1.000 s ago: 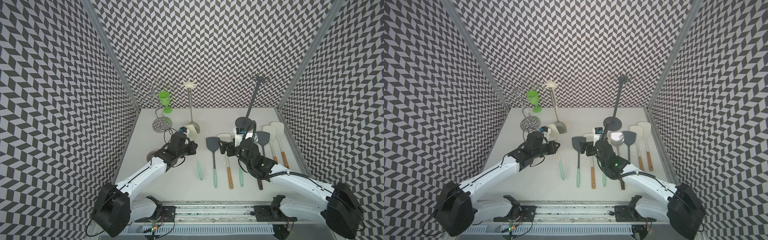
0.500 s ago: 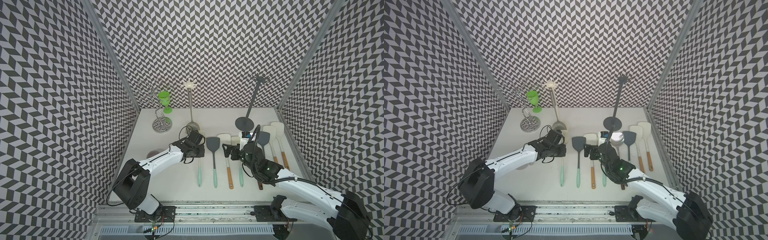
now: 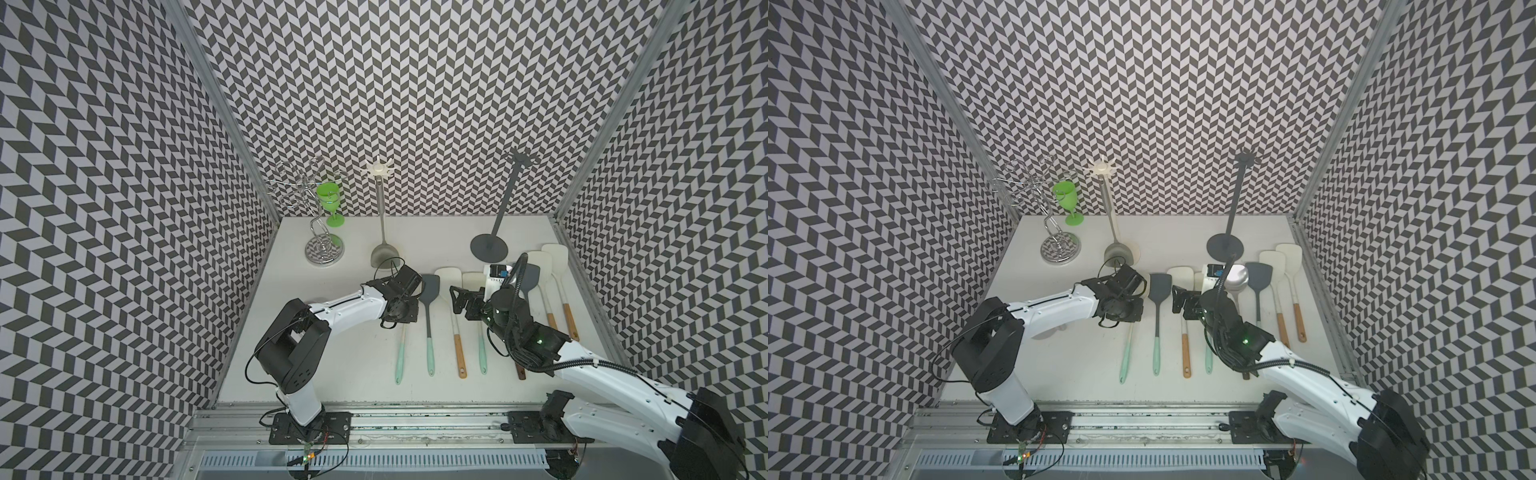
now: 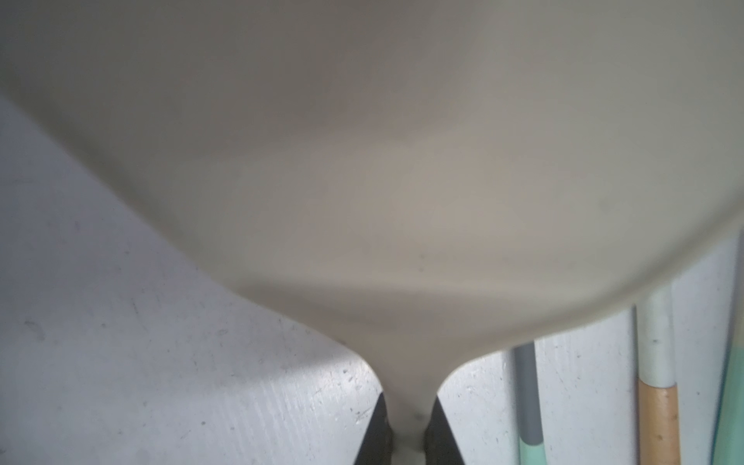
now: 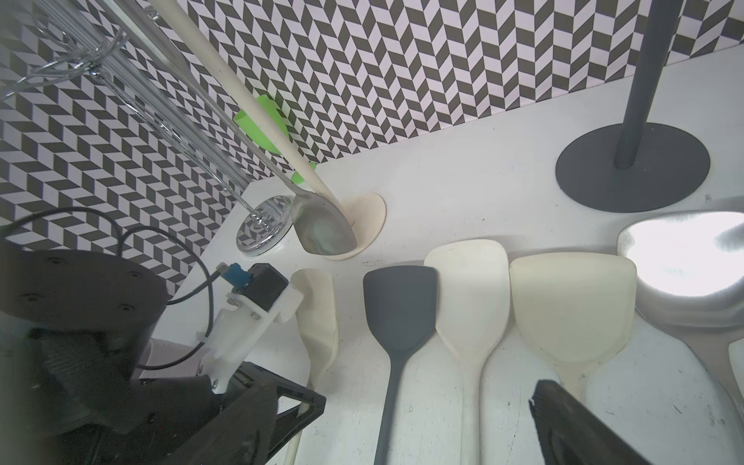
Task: Take the spatula off the kitchen utensil rack
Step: Place the spatula at the center of the board.
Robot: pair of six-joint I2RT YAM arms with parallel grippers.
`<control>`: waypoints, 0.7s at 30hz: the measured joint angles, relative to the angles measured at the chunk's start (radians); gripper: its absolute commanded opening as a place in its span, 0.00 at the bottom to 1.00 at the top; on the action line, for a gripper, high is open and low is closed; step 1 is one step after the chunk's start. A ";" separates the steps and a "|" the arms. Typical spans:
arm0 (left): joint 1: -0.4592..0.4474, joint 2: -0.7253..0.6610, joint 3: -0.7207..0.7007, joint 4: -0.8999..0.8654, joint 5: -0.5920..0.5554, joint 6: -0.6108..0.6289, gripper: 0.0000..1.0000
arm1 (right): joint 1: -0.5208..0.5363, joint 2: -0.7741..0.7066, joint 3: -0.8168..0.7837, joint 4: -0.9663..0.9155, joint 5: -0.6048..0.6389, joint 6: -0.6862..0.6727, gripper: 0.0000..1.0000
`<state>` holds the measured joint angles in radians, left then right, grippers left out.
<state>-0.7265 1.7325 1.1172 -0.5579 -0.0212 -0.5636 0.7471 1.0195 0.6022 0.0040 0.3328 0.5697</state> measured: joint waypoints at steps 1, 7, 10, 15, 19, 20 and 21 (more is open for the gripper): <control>0.000 0.005 0.004 -0.005 -0.003 -0.002 0.06 | 0.000 -0.001 0.000 0.000 0.003 0.000 1.00; 0.000 0.050 0.031 -0.025 -0.011 -0.011 0.04 | -0.006 -0.022 -0.009 0.000 0.010 0.000 1.00; 0.001 0.072 0.037 -0.027 -0.012 -0.017 0.02 | -0.011 -0.028 -0.010 0.000 0.011 -0.001 1.00; 0.003 0.082 0.039 -0.032 -0.014 -0.031 0.03 | -0.014 -0.044 -0.023 0.000 0.010 -0.001 1.00; 0.003 0.082 0.039 -0.036 -0.018 -0.037 0.06 | -0.021 -0.054 -0.032 0.000 0.010 -0.002 1.00; 0.003 0.082 0.039 -0.037 -0.019 -0.037 0.07 | -0.023 -0.056 -0.032 -0.001 0.010 -0.002 1.00; 0.003 0.082 0.038 -0.037 -0.019 -0.038 0.07 | -0.024 -0.058 -0.033 0.000 0.010 -0.002 1.00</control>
<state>-0.7235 1.8141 1.1553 -0.5949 -0.0399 -0.6014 0.7235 0.9619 0.5694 0.0036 0.3428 0.5674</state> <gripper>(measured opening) 0.130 0.993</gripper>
